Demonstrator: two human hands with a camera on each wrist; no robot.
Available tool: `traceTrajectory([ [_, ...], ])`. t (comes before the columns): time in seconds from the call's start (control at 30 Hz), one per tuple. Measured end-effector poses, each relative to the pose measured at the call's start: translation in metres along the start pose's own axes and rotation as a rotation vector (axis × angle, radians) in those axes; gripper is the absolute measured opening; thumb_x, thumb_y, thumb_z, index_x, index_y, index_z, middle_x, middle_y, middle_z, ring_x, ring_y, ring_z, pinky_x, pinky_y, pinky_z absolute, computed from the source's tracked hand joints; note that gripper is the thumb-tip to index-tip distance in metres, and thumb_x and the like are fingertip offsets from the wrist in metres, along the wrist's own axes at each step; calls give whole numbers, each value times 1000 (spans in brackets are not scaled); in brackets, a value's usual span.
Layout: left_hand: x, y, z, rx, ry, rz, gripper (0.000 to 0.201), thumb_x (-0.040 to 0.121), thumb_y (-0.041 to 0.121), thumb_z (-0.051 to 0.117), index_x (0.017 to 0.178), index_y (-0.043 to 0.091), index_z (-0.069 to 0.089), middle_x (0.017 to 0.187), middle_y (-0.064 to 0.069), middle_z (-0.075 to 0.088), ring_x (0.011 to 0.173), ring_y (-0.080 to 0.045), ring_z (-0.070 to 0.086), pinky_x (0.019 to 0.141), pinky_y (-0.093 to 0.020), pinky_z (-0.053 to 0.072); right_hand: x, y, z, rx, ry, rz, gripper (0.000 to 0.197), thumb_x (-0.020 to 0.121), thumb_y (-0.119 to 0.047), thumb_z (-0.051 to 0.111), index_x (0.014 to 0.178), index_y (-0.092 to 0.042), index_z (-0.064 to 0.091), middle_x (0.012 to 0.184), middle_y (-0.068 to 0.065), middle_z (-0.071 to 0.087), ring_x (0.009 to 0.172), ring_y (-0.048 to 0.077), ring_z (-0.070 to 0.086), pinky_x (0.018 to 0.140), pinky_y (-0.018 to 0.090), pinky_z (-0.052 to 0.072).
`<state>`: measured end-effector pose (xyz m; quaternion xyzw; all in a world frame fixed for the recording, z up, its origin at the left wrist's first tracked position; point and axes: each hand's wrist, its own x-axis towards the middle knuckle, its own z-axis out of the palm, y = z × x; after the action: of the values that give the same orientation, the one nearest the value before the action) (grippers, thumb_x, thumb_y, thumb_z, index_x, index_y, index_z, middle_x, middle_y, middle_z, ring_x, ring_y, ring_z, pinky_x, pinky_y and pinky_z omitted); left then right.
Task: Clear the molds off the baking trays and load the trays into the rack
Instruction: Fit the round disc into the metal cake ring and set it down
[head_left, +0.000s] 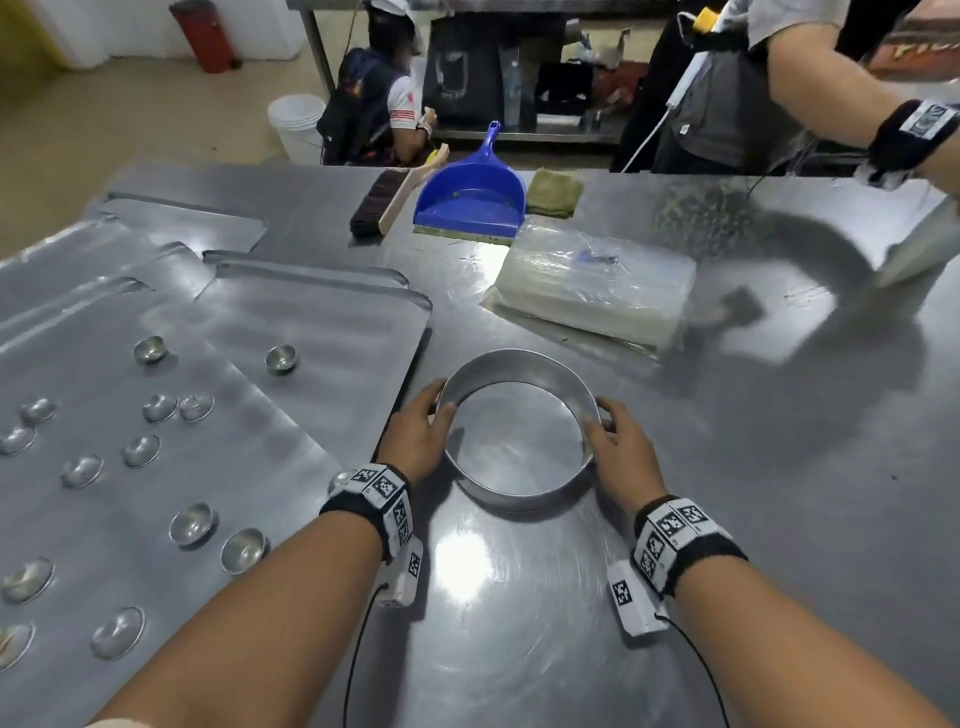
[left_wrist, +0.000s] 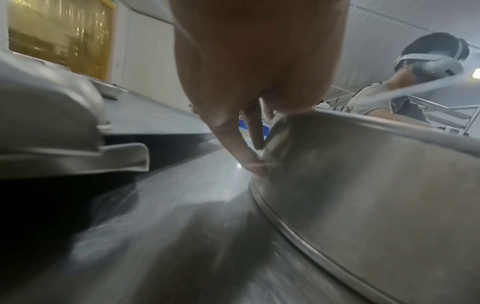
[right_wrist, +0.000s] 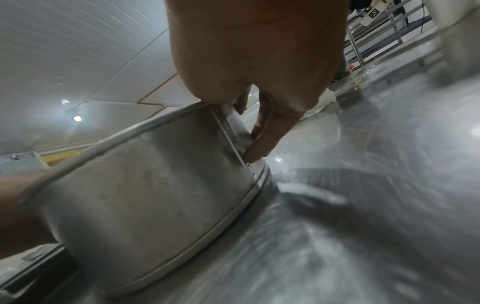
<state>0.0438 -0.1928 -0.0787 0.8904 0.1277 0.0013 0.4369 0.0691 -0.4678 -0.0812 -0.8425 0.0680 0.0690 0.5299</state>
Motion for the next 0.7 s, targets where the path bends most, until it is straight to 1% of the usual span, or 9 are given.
traceTrajectory([
  [0.1,21,0,7,-69,18,1,42,102,42,53,142,33,54,130,2,67,113,-16,65,101,-40,51,23,-1,-1,-10,1,5,29,98,-47,56,125,-38,58,97,-23,64,95,8,67,86,31,51],
  [0.23,49,7,11,-83,38,19,37,103,38,52,139,33,56,125,4,69,107,-14,66,97,-33,50,53,-7,-1,-7,12,1,31,98,-45,56,128,-36,59,94,-25,63,90,1,65,82,28,48],
  [0.3,64,11,11,-73,34,12,36,104,38,51,138,33,56,123,4,68,104,-12,65,94,-30,49,71,-10,1,-7,14,-8,30,98,-44,57,127,-36,59,95,-21,66,89,3,66,80,29,49],
  [0.37,79,11,13,-65,37,9,35,103,39,50,138,35,57,122,4,69,105,-14,66,93,-31,50,89,-9,3,3,-3,-3,33,98,-45,56,130,-37,57,101,-12,69,92,11,69,84,35,55],
  [0.43,93,10,14,-65,40,10,36,103,40,50,138,36,57,123,2,70,107,-17,67,94,-32,51,105,-10,4,6,-19,5,36,98,-45,56,132,-36,56,105,-8,70,95,13,69,88,38,57],
  [0.5,105,9,15,-57,49,1,36,103,41,50,138,37,57,124,0,70,109,-20,66,96,-34,50,116,-13,6,3,-24,0,38,98,-45,55,134,-33,57,110,-6,70,95,10,69,85,32,56],
  [0.57,113,10,14,-55,54,-3,38,103,41,49,139,36,56,127,-1,69,112,-21,65,100,-37,50,125,-18,6,3,-28,0,41,100,-42,55,139,-28,55,113,-4,70,93,3,67,74,18,50],
  [0.63,120,10,14,-65,54,0,38,103,40,49,140,35,56,128,-1,68,114,-21,64,101,-37,49,130,-21,6,-2,-33,10,41,101,-40,54,139,-26,54,109,-6,67,89,-5,62,63,7,43],
  [0.7,125,10,14,-83,49,2,37,103,41,49,139,36,56,127,-1,68,113,-20,64,101,-38,50,133,-23,6,-1,-33,13,39,102,-39,53,139,-27,54,105,-8,65,86,-8,60,61,6,41],
])
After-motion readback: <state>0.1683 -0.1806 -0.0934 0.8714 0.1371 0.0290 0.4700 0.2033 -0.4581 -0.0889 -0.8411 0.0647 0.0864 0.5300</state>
